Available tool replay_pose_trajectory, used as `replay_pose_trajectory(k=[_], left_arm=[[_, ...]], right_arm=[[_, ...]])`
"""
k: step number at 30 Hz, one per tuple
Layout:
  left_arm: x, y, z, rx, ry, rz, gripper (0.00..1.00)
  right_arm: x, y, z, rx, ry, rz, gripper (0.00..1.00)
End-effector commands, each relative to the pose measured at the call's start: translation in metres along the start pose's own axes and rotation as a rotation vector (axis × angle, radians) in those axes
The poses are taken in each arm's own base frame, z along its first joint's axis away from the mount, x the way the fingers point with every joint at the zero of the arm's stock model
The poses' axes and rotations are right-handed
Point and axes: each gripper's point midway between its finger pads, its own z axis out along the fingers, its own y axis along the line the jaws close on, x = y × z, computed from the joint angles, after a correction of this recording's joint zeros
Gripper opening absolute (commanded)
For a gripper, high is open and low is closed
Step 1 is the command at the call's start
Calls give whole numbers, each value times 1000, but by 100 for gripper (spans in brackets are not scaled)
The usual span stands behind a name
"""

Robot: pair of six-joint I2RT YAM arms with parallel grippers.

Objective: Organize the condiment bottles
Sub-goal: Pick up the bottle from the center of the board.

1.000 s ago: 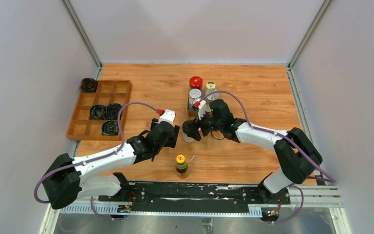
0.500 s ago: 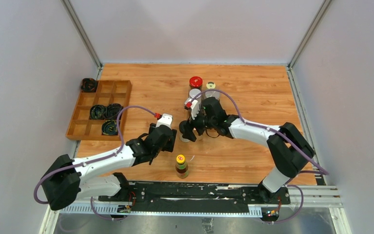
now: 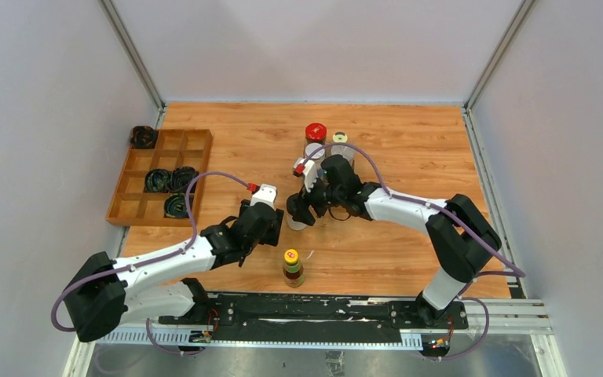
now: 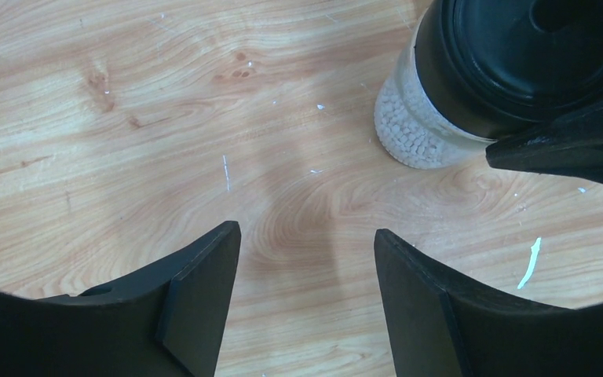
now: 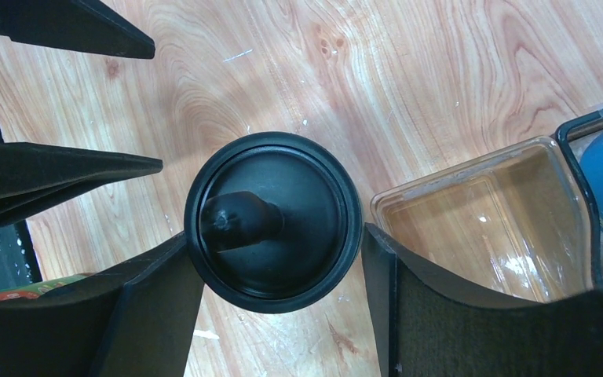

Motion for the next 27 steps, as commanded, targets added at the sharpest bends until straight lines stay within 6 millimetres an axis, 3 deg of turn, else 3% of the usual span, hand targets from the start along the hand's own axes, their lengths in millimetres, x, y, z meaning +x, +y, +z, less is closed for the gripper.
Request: replay_pose_trajectory(k=[1,7,27], left_arm=[[1,3,-1,-4,-10,-16,68],[2,4,-2,-1,-12,-20,68],[5,5,-11,20,-16,-48,66]], right_arm=[[-7,8,5,-37,2,-13,59],[-15,10,0,-29,-7,-20,56],[-83,18,-56,37,-102,-132,54]])
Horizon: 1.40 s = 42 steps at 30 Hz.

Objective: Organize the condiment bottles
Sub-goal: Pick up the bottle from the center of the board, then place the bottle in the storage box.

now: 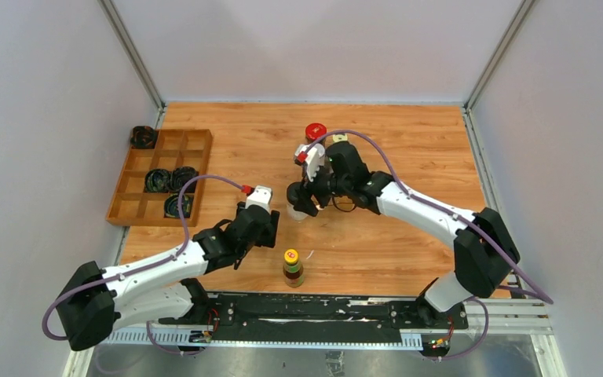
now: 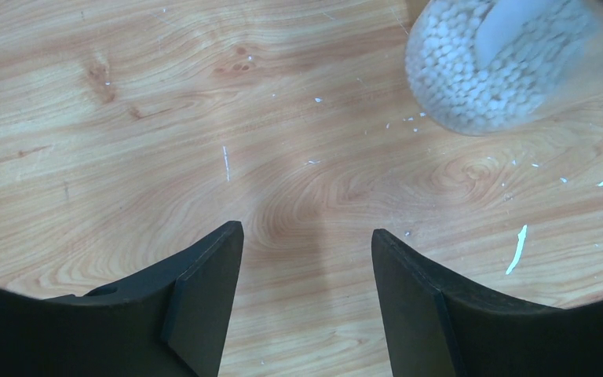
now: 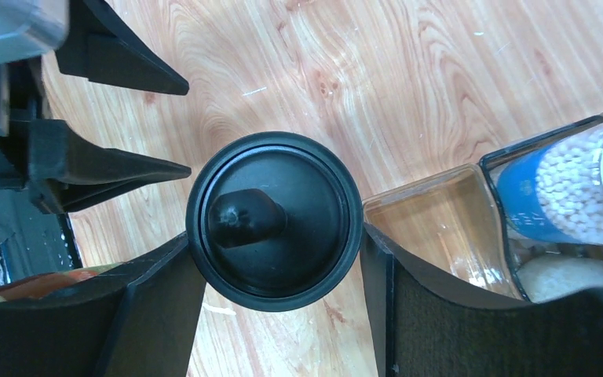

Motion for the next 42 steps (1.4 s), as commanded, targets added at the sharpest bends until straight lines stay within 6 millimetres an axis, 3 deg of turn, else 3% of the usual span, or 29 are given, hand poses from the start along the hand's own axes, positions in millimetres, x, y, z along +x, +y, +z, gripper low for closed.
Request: replay_pose_trajectory(k=[1,10,25,32,42], left_arm=[[3,3,-2,-5,1,-19,66],[3,4,-5,-4,1,-22,66],[-2,5,-9,2,-9,-23,65],[-1,8,-12,-3,-12,-21,65],[1,4,-8,5,-5,-22,65]], right_arm=[[-41,4,-22,25,-86,-81,54],[-72,-7,-50,86,-106,-128,56],[-92,-76,-98,202,-133,-13,57],[-87,-81,-90,173,-115,22,56],[-58,-72,-76,128,-102,60,55]])
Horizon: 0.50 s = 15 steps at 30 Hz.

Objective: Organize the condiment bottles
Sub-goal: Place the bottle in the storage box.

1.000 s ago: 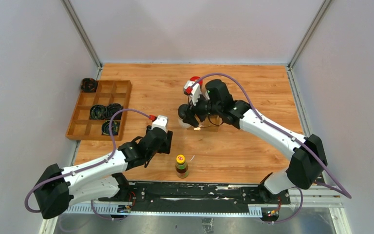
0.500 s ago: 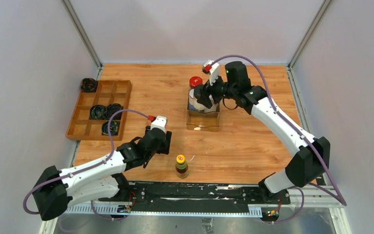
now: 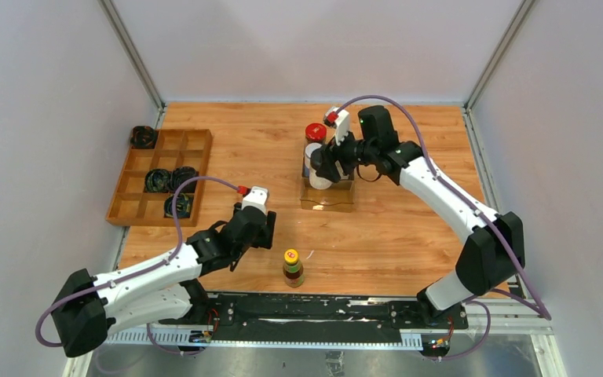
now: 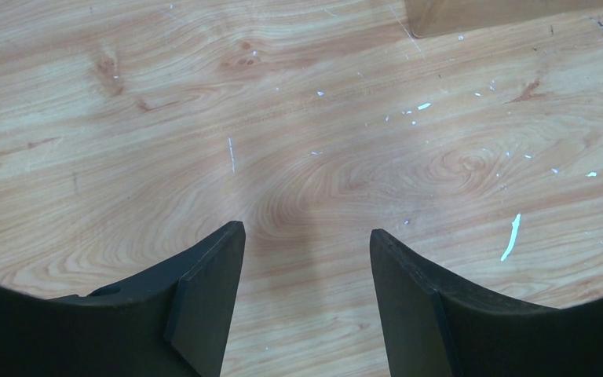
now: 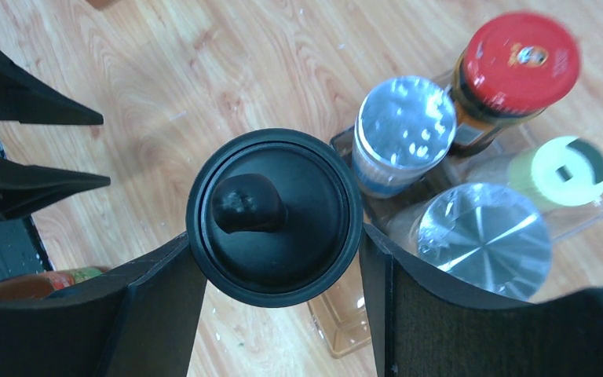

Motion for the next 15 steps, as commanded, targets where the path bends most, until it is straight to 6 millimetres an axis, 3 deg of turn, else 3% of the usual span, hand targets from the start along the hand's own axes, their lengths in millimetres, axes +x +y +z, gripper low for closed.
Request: replay_pose_trajectory(k=[1,15], left_arm=[[3,1,3,-7,5,-8,65],[5,1,5,-10,9,-1,65]], right_arm=[[0,6,-2,-25,-41,4,55],[16,5,5,17,-72,-49,55]])
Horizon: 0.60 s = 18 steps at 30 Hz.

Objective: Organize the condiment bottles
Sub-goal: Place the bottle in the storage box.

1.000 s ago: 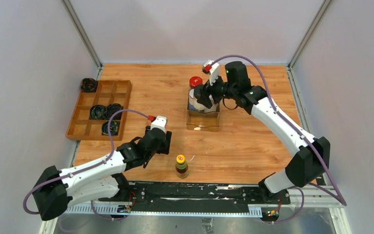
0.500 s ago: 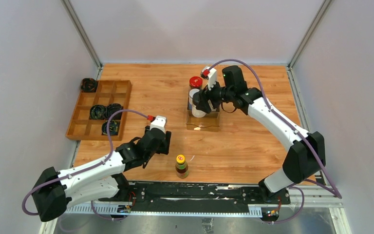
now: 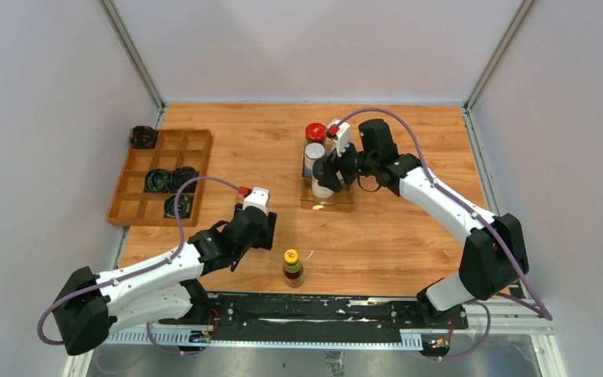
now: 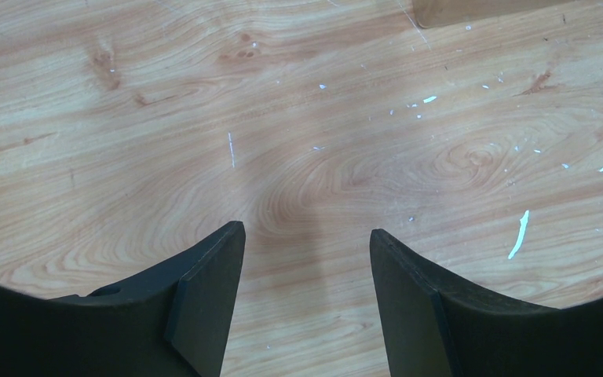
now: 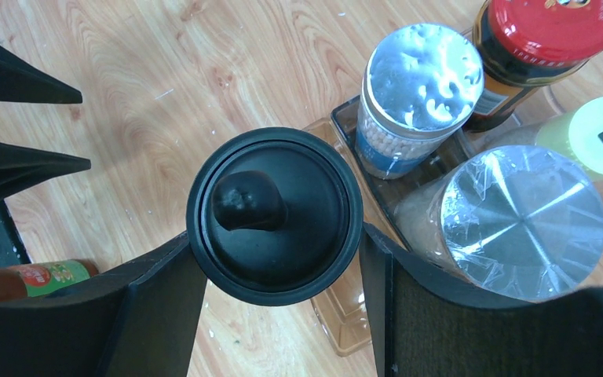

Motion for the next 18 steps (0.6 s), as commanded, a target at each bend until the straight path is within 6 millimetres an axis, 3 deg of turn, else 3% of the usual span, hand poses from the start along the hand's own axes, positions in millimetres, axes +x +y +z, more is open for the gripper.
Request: replay_pose_trajectory(k=[1,18], left_arm=[[0,1,2,-4,-10,-9,65],[5,1,5,-2,-7,-4,65]], right_arm=[[-27,2,-5,16,-112,-70,55],[-14,5,26,-4,-61,-96,55]])
